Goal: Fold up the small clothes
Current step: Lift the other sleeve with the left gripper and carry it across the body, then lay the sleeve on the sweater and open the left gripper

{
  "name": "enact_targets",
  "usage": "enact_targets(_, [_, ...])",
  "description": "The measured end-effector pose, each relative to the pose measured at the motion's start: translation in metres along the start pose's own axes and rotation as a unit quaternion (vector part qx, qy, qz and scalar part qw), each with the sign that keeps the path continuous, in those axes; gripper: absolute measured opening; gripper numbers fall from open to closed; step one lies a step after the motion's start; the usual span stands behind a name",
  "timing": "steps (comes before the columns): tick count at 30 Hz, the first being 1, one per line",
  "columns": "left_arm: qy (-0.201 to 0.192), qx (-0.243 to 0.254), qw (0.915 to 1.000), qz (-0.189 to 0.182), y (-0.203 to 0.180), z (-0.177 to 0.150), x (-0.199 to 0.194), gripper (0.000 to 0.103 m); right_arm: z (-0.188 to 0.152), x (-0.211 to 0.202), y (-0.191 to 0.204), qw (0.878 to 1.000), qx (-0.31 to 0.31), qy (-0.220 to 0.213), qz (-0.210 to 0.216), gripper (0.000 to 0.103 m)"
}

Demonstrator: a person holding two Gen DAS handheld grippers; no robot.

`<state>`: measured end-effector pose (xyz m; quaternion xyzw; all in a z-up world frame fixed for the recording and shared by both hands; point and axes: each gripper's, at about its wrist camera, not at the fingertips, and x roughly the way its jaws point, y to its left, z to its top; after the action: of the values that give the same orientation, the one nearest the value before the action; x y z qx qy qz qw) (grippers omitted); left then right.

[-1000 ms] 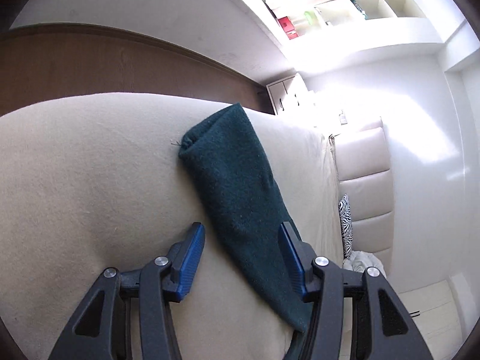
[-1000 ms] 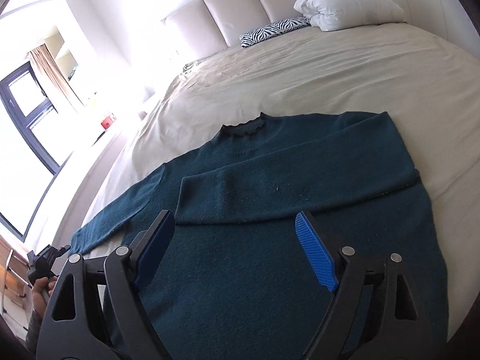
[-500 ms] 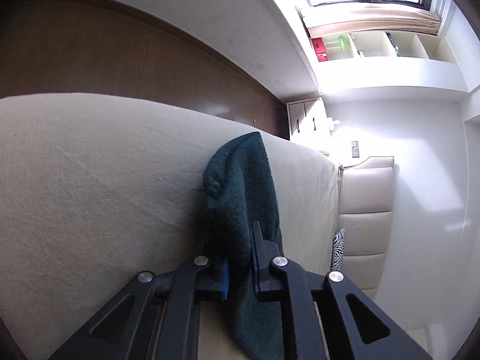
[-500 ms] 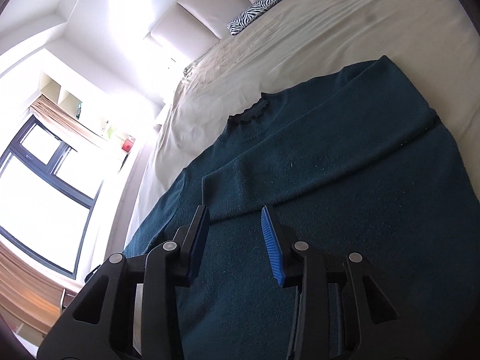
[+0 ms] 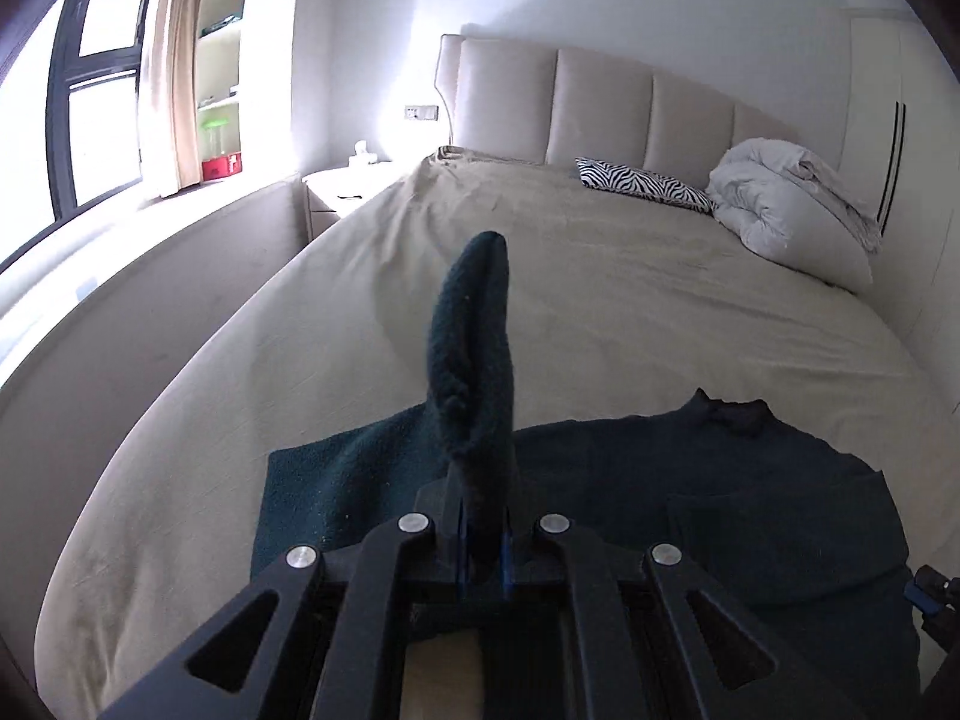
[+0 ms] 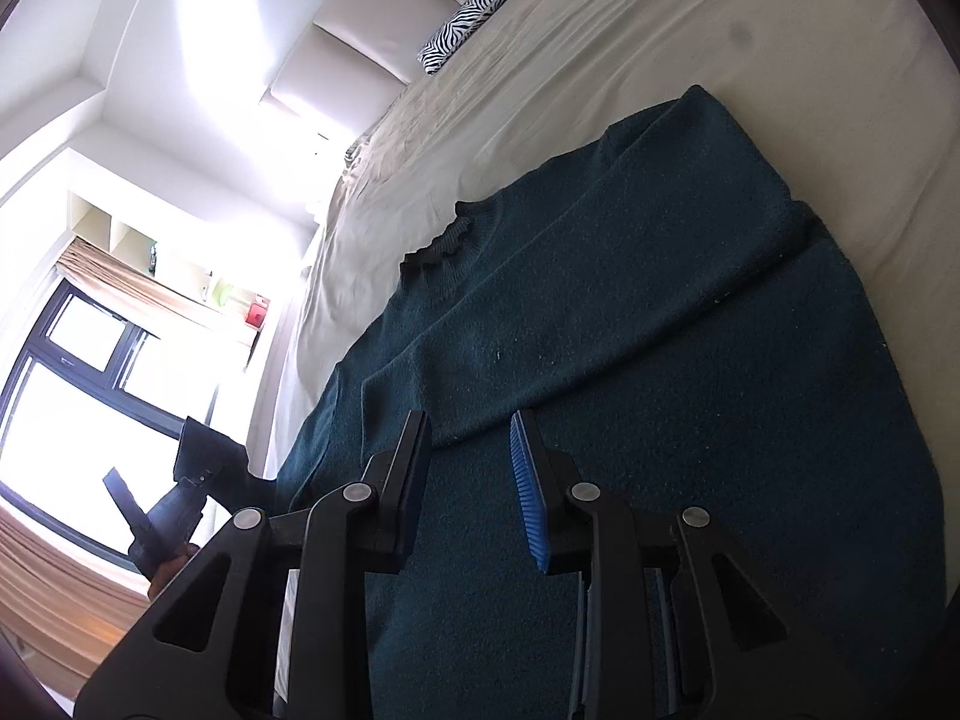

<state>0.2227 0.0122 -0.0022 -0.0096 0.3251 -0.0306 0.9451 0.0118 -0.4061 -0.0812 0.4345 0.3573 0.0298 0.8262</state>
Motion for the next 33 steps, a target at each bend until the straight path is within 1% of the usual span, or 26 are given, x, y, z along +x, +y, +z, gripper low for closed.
enact_targets(2, [0.003, 0.050, 0.9987, -0.012, -0.053, -0.004, 0.006, 0.008, 0.006, -0.005, -0.009, 1.000, 0.005, -0.006, 0.001, 0.026])
enact_targets(3, [0.002, 0.072, 0.9973, -0.015, -0.079, 0.000, 0.009, 0.008, 0.009, -0.007, -0.014, 1.000, 0.008, -0.005, 0.002, 0.026])
enact_targets(5, [-0.001, 0.119, 0.9928, -0.014, -0.125, -0.005, 0.016, 0.008, 0.016, -0.009, -0.024, 1.000, 0.014, -0.001, 0.002, 0.026])
enact_targets(7, [-0.001, 0.157, 0.9875, -0.008, -0.159, -0.012, 0.030, 0.008, 0.024, -0.010, -0.033, 1.000, 0.018, 0.007, 0.006, 0.027])
enact_targets(10, [0.007, 0.179, 0.9836, -0.016, -0.196, -0.028, 0.039, 0.008, 0.038, -0.011, -0.046, 1.000, 0.023, 0.006, 0.005, 0.027])
enact_targets(12, [0.022, 0.195, 0.9804, -0.014, -0.209, -0.039, 0.048, 0.008, 0.045, -0.012, -0.054, 1.000, 0.031, 0.000, 0.007, 0.027])
enact_targets(14, [0.036, 0.206, 0.9777, -0.014, -0.215, -0.054, 0.055, 0.010, 0.049, -0.011, -0.063, 0.999, 0.039, -0.003, 0.006, 0.027])
enact_targets(16, [0.051, 0.213, 0.9755, -0.019, -0.217, -0.061, 0.063, 0.013, 0.050, -0.011, -0.071, 0.999, 0.043, -0.002, 0.003, 0.027])
enact_targets(17, [0.061, 0.217, 0.9739, -0.023, -0.219, -0.065, 0.067, 0.022, 0.050, -0.009, -0.073, 0.999, 0.043, 0.000, 0.001, 0.027])
enact_targets(18, [0.069, 0.221, 0.9726, -0.025, -0.219, -0.070, 0.069, 0.028, 0.050, -0.007, -0.076, 0.999, 0.043, 0.001, -0.002, 0.027])
enact_targets(20, [0.066, 0.214, 0.9742, -0.028, -0.218, -0.071, 0.068, 0.056, 0.049, -0.001, -0.078, 0.999, 0.044, 0.005, -0.006, 0.027])
enact_targets(22, [0.060, 0.201, 0.9772, -0.036, -0.211, -0.072, 0.059, 0.066, 0.049, 0.004, -0.078, 0.999, 0.042, 0.008, -0.009, 0.027])
enact_targets(24, [0.055, 0.191, 0.9786, -0.053, -0.204, -0.068, 0.050, 0.073, 0.049, 0.008, -0.074, 0.999, 0.036, 0.011, -0.011, 0.027])
enact_targets(25, [0.052, 0.190, 0.9790, -0.054, -0.200, -0.067, 0.045, 0.078, 0.050, 0.010, -0.071, 0.999, 0.032, 0.014, -0.012, 0.027])
enact_targets(26, [0.049, 0.188, 0.9794, -0.056, -0.195, -0.066, 0.039, 0.080, 0.051, 0.012, -0.067, 0.999, 0.028, 0.017, -0.012, 0.027])
enact_targets(28, [0.048, 0.176, 0.9803, -0.077, -0.179, -0.066, 0.024, 0.083, 0.053, 0.019, -0.057, 0.999, 0.019, 0.023, -0.013, 0.027])
enact_targets(29, [0.050, 0.167, 0.9809, -0.085, -0.170, -0.066, 0.019, 0.086, 0.055, 0.023, -0.051, 0.999, 0.013, 0.026, -0.014, 0.027])
enact_targets(32, [0.047, 0.143, 0.9826, -0.109, -0.137, -0.067, -0.001, 0.087, 0.060, 0.038, -0.030, 0.999, -0.010, 0.041, -0.011, 0.027])
enact_targets(33, [0.046, 0.133, 0.9837, -0.112, -0.124, -0.067, -0.005, 0.087, 0.062, 0.046, -0.023, 0.999, -0.019, 0.049, -0.012, 0.027])
